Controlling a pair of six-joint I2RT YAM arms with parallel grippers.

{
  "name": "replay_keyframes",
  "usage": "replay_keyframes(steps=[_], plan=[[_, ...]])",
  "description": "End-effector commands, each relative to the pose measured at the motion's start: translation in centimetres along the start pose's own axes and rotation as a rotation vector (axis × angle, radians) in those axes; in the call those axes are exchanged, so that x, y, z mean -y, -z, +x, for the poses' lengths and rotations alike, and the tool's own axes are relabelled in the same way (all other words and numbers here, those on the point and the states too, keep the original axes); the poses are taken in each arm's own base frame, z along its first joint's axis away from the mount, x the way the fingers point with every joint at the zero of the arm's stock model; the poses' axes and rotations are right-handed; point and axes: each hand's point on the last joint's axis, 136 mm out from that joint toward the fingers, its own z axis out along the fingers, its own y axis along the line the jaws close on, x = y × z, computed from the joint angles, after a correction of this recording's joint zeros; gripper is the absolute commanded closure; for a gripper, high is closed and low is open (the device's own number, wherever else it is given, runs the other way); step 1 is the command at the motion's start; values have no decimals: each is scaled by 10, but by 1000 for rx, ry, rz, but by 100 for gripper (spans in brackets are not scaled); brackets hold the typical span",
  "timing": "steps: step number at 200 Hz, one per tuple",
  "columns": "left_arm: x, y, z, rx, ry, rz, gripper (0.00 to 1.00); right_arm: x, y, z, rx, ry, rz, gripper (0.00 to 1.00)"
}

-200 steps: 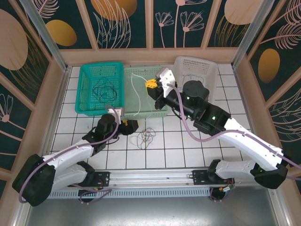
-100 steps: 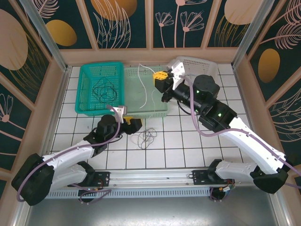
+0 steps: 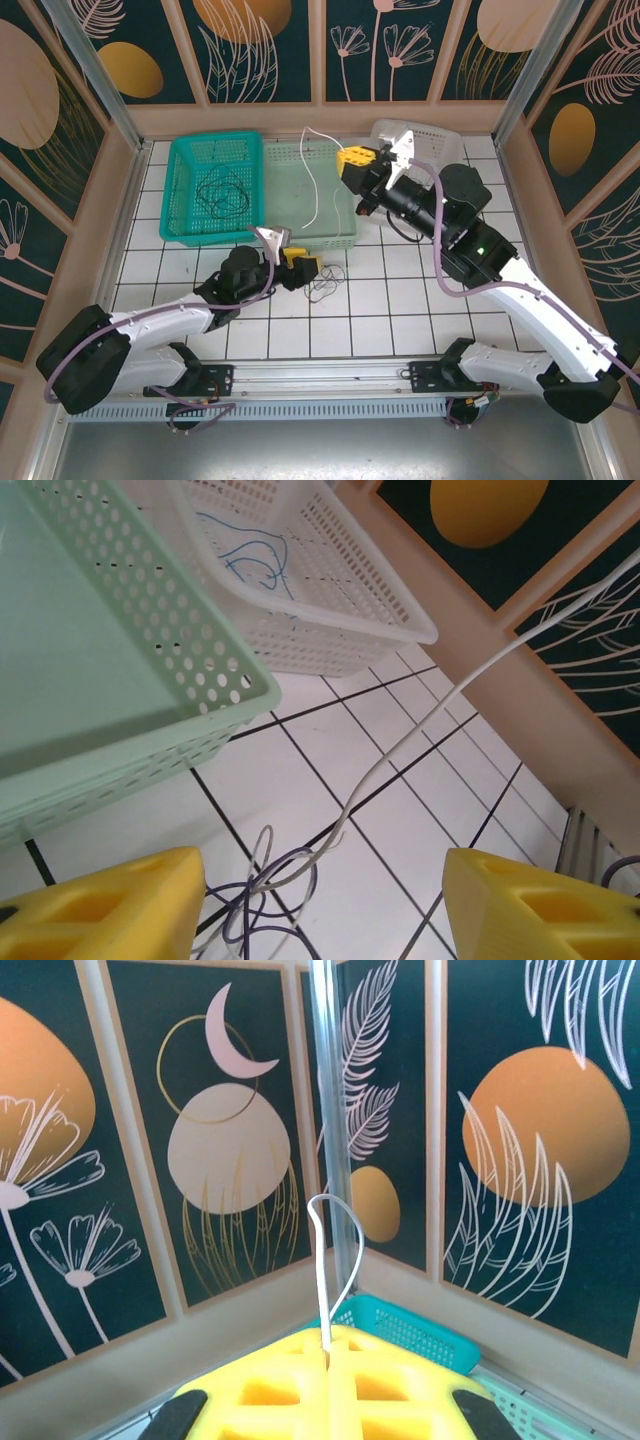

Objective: Untangle the cables

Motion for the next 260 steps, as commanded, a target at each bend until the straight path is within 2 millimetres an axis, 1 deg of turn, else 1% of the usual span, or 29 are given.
replay_keyframes(steps=[1,22,45,75,105,135,159,188,206,230,240,260], plan=[[20,-3,-16,53,-23,78,41,4,13,-27,111,-20,9,100],[22,-4,-17,58,-25,89,43,8,20,-29,142,-37,22,100],[26,-5,-19,64,-29,105,38,12,22,-25,152,-61,28,100],[31,-9,-19,61,-38,122,35,8,23,-32,180,-89,-15,100],[37,-20,-9,20,-56,137,34,7,24,-37,198,-95,-26,100],[41,-32,11,-38,-81,137,34,7,24,-40,201,-97,-25,100],[32,-39,27,-91,-103,92,37,7,26,-43,208,-96,-23,100],[20,-39,38,-111,-105,53,38,11,31,-52,222,-86,3,100],[16,-42,42,-128,-107,38,37,11,32,-55,228,-90,6,100],[12,-55,45,-150,-115,-3,38,10,29,-53,226,-107,-11,100],[7,-62,46,-157,-112,-38,39,9,27,-52,224,-115,-15,100],[4,-74,50,-176,-103,-68,41,8,28,-56,235,-121,-22,100]])
